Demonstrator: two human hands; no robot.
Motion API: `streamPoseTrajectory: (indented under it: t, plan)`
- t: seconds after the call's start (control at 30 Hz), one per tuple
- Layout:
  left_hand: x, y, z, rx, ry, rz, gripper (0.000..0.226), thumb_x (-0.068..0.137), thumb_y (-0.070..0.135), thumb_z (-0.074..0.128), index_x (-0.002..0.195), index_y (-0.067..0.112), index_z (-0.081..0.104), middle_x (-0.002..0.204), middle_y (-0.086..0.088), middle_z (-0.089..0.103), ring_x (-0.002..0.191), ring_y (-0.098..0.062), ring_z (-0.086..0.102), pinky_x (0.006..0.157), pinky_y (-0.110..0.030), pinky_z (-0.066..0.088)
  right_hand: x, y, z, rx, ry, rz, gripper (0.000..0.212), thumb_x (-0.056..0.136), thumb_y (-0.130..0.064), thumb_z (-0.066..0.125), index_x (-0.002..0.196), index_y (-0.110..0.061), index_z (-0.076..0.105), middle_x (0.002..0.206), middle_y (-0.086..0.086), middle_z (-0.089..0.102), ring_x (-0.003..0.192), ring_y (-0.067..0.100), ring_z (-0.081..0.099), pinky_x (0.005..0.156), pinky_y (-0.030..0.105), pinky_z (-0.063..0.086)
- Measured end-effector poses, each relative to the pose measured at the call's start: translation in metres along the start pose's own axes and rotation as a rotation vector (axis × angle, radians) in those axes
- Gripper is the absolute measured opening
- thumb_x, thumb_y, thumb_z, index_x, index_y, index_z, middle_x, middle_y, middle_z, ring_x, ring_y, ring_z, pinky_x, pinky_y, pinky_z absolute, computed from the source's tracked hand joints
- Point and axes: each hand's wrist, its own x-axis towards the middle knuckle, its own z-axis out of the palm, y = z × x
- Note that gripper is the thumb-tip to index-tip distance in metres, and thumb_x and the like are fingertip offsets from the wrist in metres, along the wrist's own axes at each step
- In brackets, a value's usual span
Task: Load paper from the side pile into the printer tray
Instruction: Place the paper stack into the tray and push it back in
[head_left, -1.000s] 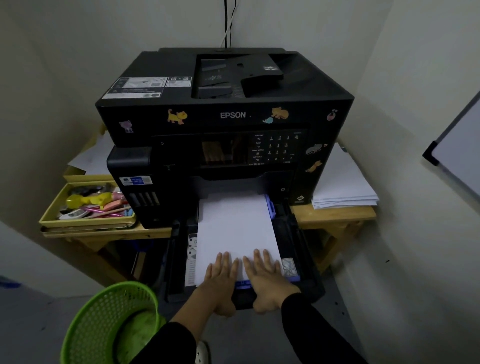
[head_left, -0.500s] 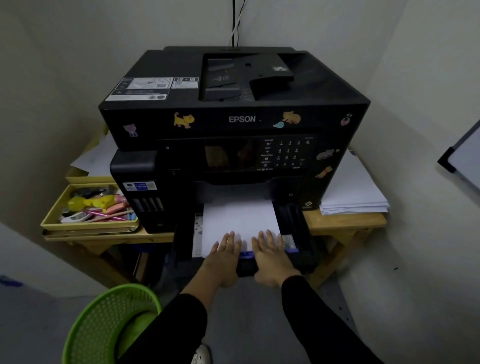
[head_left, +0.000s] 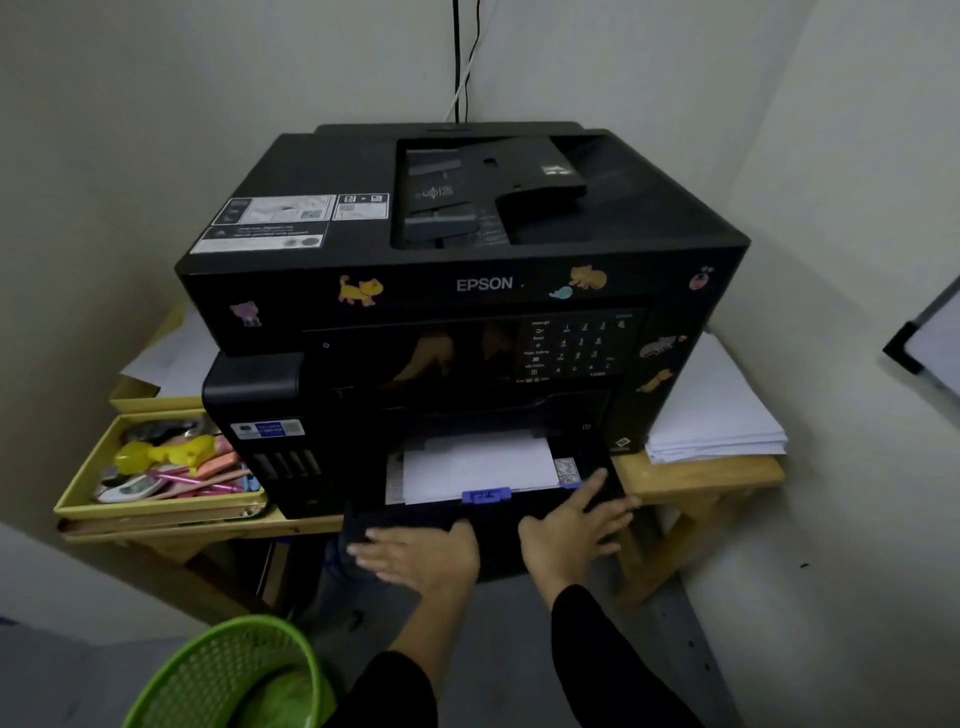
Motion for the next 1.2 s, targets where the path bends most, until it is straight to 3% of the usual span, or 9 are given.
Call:
streamPoseTrajectory:
  t: [0.1,0.2,0.3,0.4,0.6,0.67,0.8,0.97,1.2]
  plan:
    - [0.000,0.015,-0.006,-0.596,-0.116,-0.305,0.103,0.084,0.036,0.065,0.149,0.000,-0.006,0.159,-0.018,-0.007,0.147,-0.033,-0.003,0.119,-0.043,0.001,0.000,-0.016,-0.002,0.594,-0.004,0.412,0.111,0.079,-0.018,0.068,0.148,-0.018,-0.020,0.155,0.018,-0.026,0.145,0.041,0.001,0.116,0.054,0.018]
    - [0.000,0.026,-0.011,-0.995,-0.262,-0.412,0.091,0.083,0.063,0.051,0.150,0.010,0.018,0.156,-0.013,0.022,0.143,-0.032,0.023,0.118,-0.055,0.007,0.005,-0.029,-0.004,0.984,-0.097,0.670,0.120,0.074,-0.042,0.071,0.147,-0.017,-0.020,0.159,0.018,-0.004,0.143,0.041,0.013,0.115,0.054,0.022]
    - [-0.003,0.039,-0.017,-0.945,-0.407,-0.544,0.135,0.052,0.080,0.066,0.152,0.012,0.007,0.157,-0.014,0.018,0.138,-0.039,0.033,0.110,-0.057,0.032,0.008,-0.036,-0.006,1.171,-0.151,0.676,0.135,0.059,-0.058,0.076,0.147,-0.022,-0.020,0.158,0.012,0.012,0.142,0.039,0.019,0.115,0.056,0.020]
    - [-0.002,0.042,-0.018,-0.879,-0.415,-0.475,0.143,0.045,0.080,0.070,0.152,0.012,0.004,0.155,-0.014,0.023,0.136,-0.038,0.036,0.108,-0.055,0.037,0.012,-0.045,-0.009,1.217,-0.204,0.621,0.143,0.047,-0.071,0.075,0.149,-0.024,-0.014,0.157,0.011,0.016,0.142,0.038,0.019,0.114,0.059,0.019]
    - [0.027,0.055,-0.013,-0.982,-0.471,-0.238,0.118,0.053,0.079,0.065,0.144,0.010,0.034,0.132,-0.006,0.053,0.112,-0.024,0.053,0.095,-0.036,0.043,0.036,-0.062,-0.015,1.256,-0.315,0.507,0.131,0.044,-0.074,0.072,0.149,-0.028,0.009,0.150,0.008,0.027,0.137,0.039,0.027,0.109,0.060,0.029]
    - [0.035,0.062,-0.011,-0.997,-0.464,-0.227,0.125,0.047,0.082,0.065,0.144,0.010,0.034,0.138,-0.007,0.050,0.123,-0.027,0.050,0.106,-0.041,0.037,0.043,-0.068,-0.014,1.280,-0.309,0.496,0.131,0.040,-0.072,0.074,0.148,-0.027,0.015,0.142,0.009,0.040,0.133,0.037,0.035,0.107,0.061,0.029]
    - [0.041,0.074,-0.004,-1.031,-0.377,-0.274,0.120,0.051,0.081,0.065,0.143,0.010,0.035,0.123,-0.002,0.055,0.088,-0.017,0.055,0.090,-0.036,0.039,0.054,-0.073,-0.008,1.253,-0.266,0.505,0.114,0.048,-0.071,0.075,0.141,-0.022,0.031,0.103,0.001,0.058,0.095,0.025,0.057,0.100,0.057,0.040]
    - [0.045,0.077,0.005,-1.049,-0.343,-0.304,0.111,0.060,0.075,0.065,0.141,0.005,0.036,0.136,-0.009,0.051,0.124,-0.028,0.049,0.106,-0.042,0.036,0.066,-0.078,-0.001,1.229,-0.234,0.512,0.093,0.057,-0.061,0.075,0.131,-0.016,0.041,0.103,0.005,0.062,0.087,0.024,0.061,0.095,0.054,0.047]
    - [0.047,0.073,0.008,-1.100,-0.325,-0.315,0.106,0.062,0.067,0.071,0.142,0.006,0.036,0.138,-0.009,0.050,0.126,-0.029,0.048,0.105,-0.041,0.036,0.077,-0.073,0.003,1.218,-0.220,0.522,0.056,0.058,-0.056,0.072,0.094,-0.018,0.053,0.096,0.007,0.065,0.080,0.024,0.063,0.100,0.057,0.042]
